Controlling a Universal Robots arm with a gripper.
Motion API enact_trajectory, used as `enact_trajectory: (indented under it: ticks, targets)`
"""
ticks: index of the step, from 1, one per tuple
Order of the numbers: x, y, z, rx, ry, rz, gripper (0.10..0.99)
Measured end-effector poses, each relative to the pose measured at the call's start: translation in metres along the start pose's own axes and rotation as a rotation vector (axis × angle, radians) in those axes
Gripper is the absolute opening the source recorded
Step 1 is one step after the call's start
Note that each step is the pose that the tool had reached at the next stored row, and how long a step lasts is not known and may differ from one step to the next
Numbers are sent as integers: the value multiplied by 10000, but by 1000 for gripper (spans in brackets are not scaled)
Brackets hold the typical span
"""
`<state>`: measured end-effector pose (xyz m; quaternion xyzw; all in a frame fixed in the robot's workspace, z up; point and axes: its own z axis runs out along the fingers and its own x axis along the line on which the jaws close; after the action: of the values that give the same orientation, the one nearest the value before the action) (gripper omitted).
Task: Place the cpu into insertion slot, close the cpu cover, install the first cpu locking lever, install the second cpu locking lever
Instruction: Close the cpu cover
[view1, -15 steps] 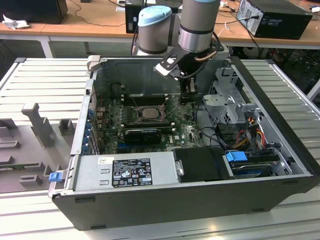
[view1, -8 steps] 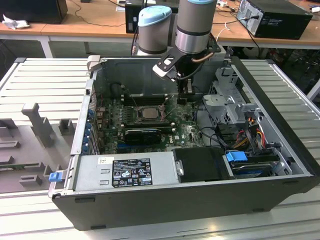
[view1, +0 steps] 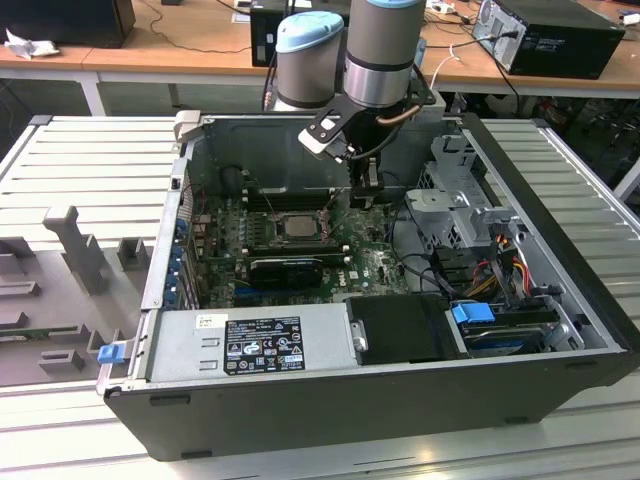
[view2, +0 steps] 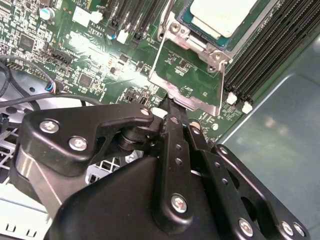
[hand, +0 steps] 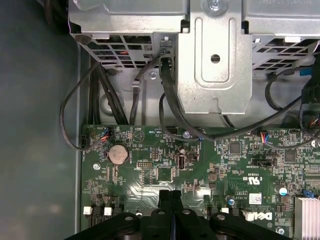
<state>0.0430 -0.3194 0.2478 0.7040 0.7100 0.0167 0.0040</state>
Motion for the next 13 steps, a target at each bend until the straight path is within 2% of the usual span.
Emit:
enact_trajectory:
  ticks: [13]
  targets:
    - [0, -55, -2, 0, 0, 0, 106]
